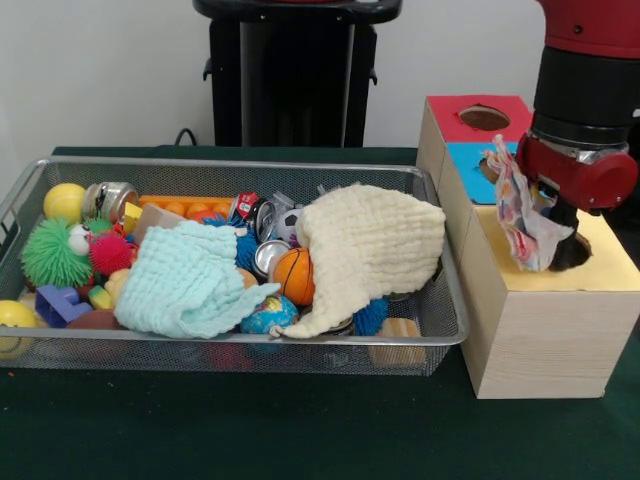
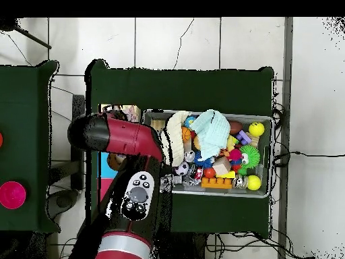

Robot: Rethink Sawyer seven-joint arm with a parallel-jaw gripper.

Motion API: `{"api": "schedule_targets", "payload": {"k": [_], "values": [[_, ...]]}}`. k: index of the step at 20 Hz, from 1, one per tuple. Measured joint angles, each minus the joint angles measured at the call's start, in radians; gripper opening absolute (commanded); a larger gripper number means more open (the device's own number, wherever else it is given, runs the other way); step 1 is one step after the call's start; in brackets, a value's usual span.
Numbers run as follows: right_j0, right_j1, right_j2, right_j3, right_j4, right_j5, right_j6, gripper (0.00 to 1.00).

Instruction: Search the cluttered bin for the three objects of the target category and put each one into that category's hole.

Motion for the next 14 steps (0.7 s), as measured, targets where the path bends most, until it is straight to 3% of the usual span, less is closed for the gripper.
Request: {"api": "schedule_targets", "payload": {"k": [14], "values": [[-0.087,-0.061,0.103,0.118,0.001,-0.035,0.000,0.00]]}}
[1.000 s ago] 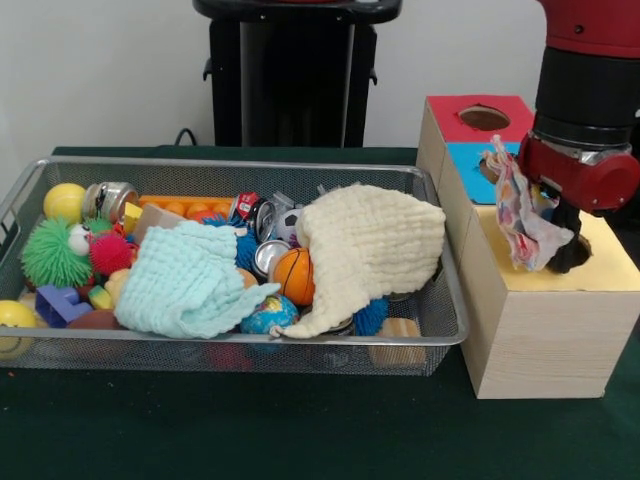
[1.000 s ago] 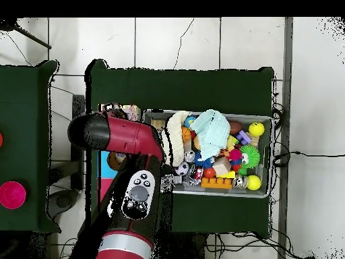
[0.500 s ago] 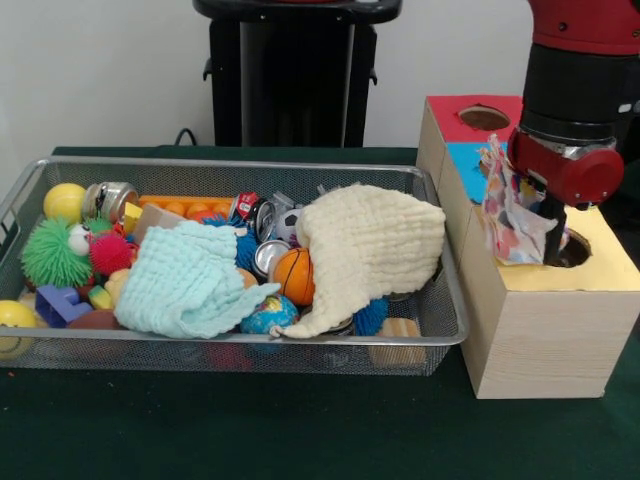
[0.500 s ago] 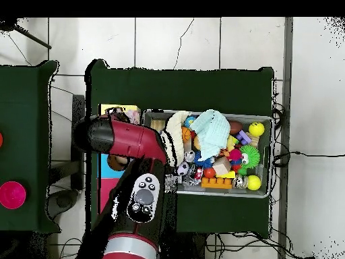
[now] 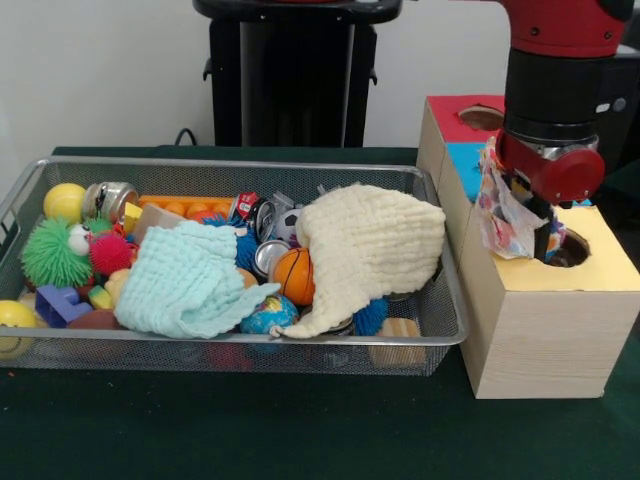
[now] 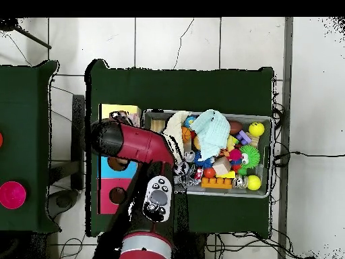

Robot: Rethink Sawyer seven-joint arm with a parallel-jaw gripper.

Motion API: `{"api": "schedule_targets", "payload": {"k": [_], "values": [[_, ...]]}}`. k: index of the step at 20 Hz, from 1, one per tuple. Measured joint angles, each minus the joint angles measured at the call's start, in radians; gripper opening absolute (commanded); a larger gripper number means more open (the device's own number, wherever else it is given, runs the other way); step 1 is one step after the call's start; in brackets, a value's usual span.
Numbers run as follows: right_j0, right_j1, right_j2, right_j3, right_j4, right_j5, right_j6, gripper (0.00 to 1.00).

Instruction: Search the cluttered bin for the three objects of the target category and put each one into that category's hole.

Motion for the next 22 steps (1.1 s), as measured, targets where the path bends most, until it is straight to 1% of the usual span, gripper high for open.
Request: {"api": "schedule_targets", "payload": {"k": [4,7,13,17,18,20,22], "values": [[-0.015,-0.002,0.023,0.017,0.000,-0.013,0.000,0.00],[-0.035,0.005,0.059,0.045,0.005,-0.053,0.000,0.00],[-0.025,0.032,0.075,0.054,0.030,-0.102,0.000,0.00],[-0.007,0.046,0.074,0.051,0.067,-0.118,0.000,0.00],[-0.001,0.050,0.073,0.051,0.090,-0.120,0.000,0.00],[0.001,0.053,0.074,0.051,0.102,-0.124,0.000,0.00],[0.004,0.064,0.073,0.050,0.120,-0.149,0.000,0.00]]}}
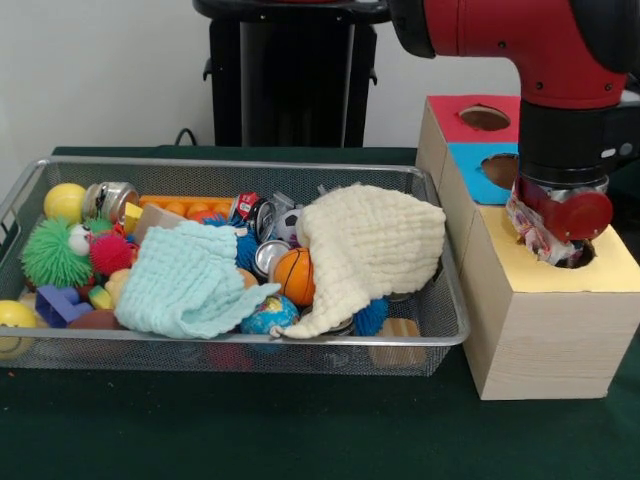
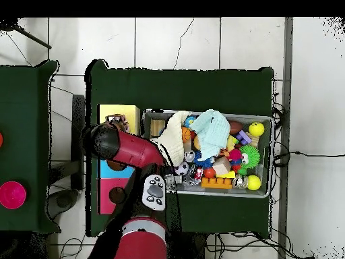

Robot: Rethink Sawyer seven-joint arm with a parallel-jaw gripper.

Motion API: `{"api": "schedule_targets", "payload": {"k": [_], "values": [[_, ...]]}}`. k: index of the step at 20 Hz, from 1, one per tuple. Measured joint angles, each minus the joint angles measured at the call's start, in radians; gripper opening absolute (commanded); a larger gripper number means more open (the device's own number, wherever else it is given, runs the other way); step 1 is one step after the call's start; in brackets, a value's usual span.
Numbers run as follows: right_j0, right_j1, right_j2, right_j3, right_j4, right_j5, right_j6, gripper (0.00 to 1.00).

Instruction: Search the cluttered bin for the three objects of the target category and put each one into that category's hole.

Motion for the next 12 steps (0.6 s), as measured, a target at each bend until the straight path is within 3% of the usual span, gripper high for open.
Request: {"api": "schedule_targets", "payload": {"k": [4,8,12], "values": [[0.014,0.003,-0.004,-0.002,0.002,-0.049,0.000,0.00],[0.017,0.007,0.014,0.001,-0.016,-0.184,0.000,0.00],[0.024,0.006,0.009,0.003,-0.025,-0.194,0.001,0.00]]}}
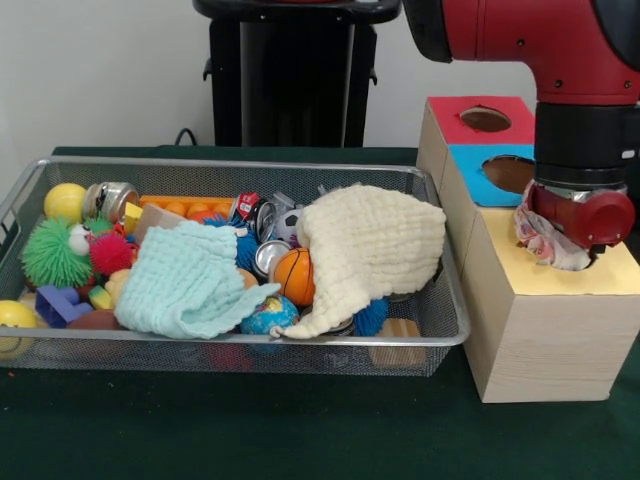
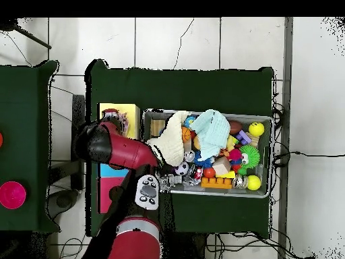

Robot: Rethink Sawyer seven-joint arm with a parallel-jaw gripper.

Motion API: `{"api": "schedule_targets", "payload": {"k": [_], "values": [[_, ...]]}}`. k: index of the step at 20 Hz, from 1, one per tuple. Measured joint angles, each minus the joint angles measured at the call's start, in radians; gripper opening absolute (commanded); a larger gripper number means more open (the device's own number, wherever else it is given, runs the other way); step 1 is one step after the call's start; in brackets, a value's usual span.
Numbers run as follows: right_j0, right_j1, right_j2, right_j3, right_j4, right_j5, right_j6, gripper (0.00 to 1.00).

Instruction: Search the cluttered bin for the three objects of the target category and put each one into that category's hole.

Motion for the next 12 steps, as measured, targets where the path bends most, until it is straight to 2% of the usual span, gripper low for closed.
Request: {"api": "schedule_targets", "payload": {"k": [6,8,12], "values": [[-0.004,-0.001,0.004,-0.002,-0.012,0.002,0.000,0.00],[-0.037,-0.009,0.038,0.001,-0.060,0.004,0.000,0.00],[-0.057,-0.014,0.057,-0.002,-0.114,0.006,0.000,0.00]]}}
